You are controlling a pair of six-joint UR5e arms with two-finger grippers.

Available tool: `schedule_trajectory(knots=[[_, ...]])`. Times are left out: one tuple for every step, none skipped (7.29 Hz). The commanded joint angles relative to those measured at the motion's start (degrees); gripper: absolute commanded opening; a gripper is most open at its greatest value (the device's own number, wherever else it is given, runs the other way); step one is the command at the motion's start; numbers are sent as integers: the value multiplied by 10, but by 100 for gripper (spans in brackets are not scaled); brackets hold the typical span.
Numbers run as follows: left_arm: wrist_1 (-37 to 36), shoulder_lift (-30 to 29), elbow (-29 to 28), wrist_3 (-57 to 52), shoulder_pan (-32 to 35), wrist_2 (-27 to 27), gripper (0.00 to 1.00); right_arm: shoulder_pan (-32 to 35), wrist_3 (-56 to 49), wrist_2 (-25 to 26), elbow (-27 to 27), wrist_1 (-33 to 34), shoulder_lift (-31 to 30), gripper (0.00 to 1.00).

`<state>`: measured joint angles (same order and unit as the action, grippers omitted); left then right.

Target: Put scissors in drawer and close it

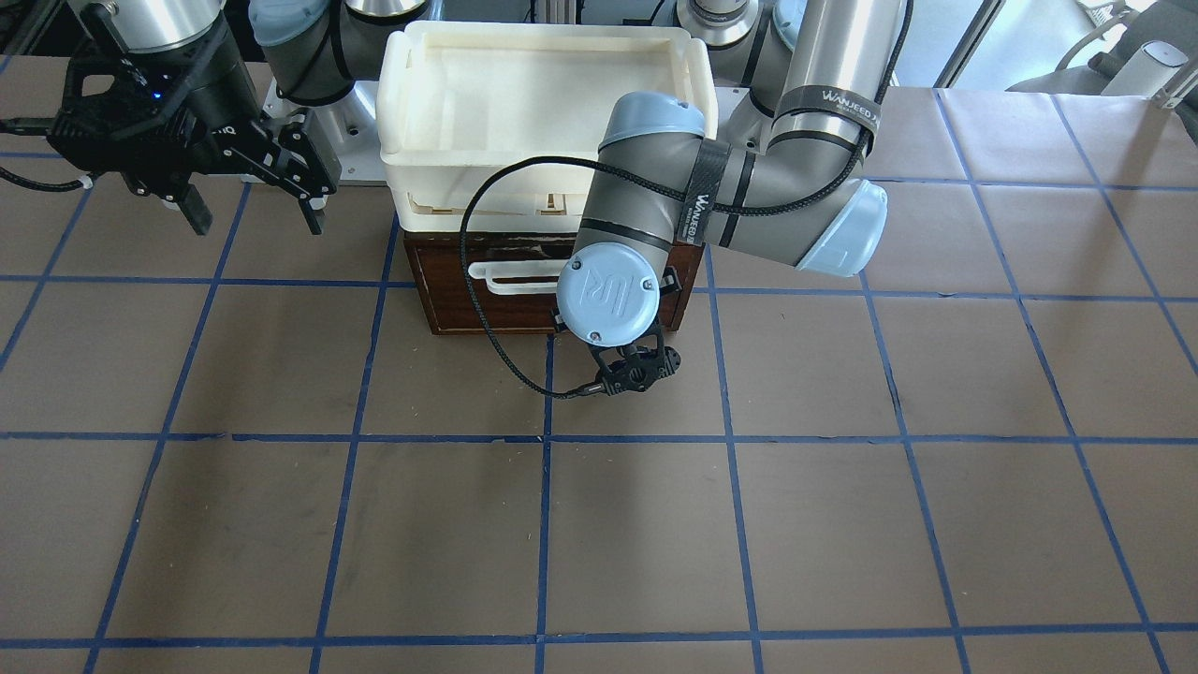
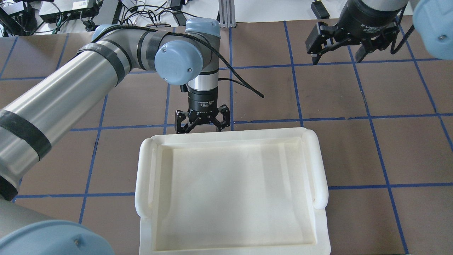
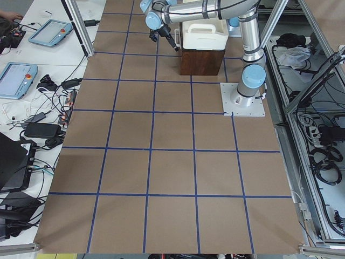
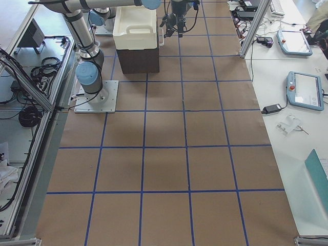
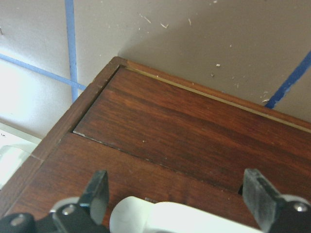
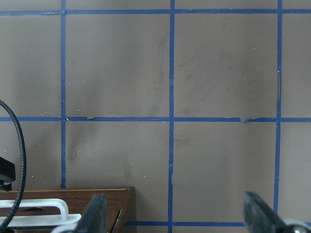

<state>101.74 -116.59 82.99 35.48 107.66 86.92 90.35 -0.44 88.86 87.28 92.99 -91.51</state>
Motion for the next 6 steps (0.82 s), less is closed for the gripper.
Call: schedule_trajectory(knots=[[-41,6,-21,-8,-30,-2,100,0,-1,1,0,0,-1,100],[-57,12,-45,-55,-57,-6,100,0,-1,1,0,0,0,100],[-62,23,-56,-138,-68,3,100,0,-1,0,0,0,-1,100],[-88,35,-63,-212,-81,13,100,0,-1,0,0,0,0,100],[-103,51,-70,-240,-108,12,100,0,-1,1,0,0,0,100],[-123,76,-83,-241,-135,15,100,0,-1,0,0,-1,0,100]])
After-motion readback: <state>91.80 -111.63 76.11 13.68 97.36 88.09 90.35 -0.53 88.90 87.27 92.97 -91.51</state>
